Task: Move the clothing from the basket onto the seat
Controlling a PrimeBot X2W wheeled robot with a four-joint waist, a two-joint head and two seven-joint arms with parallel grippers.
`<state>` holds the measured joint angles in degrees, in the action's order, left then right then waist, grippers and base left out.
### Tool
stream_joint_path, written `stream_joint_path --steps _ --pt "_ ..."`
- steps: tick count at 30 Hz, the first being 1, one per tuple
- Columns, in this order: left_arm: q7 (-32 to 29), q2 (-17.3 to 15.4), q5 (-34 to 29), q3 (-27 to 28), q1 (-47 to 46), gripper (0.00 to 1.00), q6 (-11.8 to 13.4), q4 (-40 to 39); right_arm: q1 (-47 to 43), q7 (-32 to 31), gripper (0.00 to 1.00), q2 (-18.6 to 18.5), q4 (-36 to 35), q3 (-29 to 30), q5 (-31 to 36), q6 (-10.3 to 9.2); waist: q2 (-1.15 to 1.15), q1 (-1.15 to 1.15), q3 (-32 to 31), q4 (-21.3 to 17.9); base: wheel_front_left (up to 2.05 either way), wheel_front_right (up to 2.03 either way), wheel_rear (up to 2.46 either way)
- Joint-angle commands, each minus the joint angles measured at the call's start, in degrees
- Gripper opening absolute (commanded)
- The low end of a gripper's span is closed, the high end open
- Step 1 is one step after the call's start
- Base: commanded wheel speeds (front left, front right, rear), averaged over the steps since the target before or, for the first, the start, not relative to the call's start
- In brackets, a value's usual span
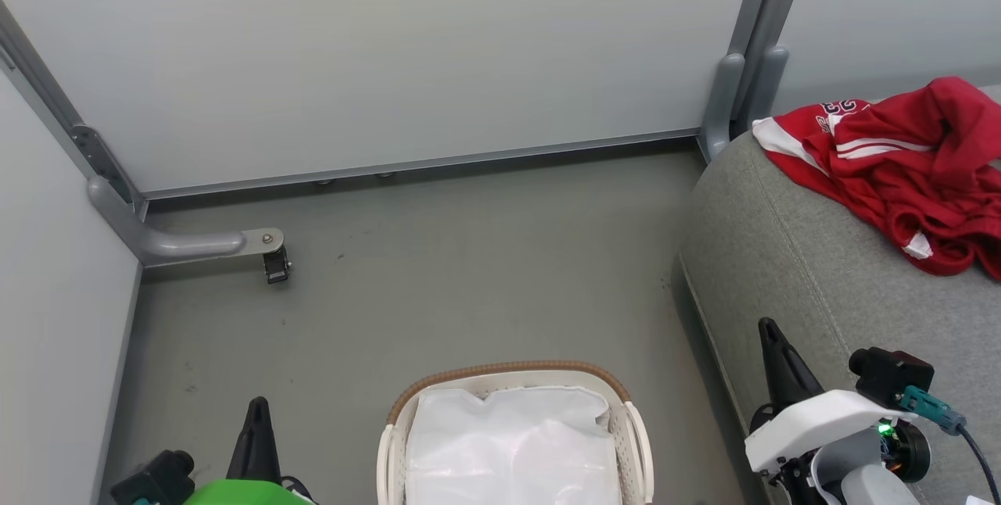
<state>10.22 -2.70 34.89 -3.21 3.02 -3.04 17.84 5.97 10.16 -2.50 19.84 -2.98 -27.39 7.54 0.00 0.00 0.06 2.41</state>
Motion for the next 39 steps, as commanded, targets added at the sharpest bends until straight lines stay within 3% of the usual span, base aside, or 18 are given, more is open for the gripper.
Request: stream_joint_path --steps 1,39 --pt "-0.6 -0.1 2.3 0.7 -1.9 0.0 -0.4 -1.1 0.7 -0.6 0.0 -0.2 -1.2 0.5 -2.7 -0.02 0.0 0.0 0.0 0.0 0.0 0.0 0.0" --pt "-8.2 -0.2 28.4 5.0 -5.7 0.0 -2.4 -2.5 0.6 -8.2 0.0 -0.3 -3.5 4.8 -32.1 -0.04 0.0 0.0 0.0 -0.9 0.0 0.0 0.0"
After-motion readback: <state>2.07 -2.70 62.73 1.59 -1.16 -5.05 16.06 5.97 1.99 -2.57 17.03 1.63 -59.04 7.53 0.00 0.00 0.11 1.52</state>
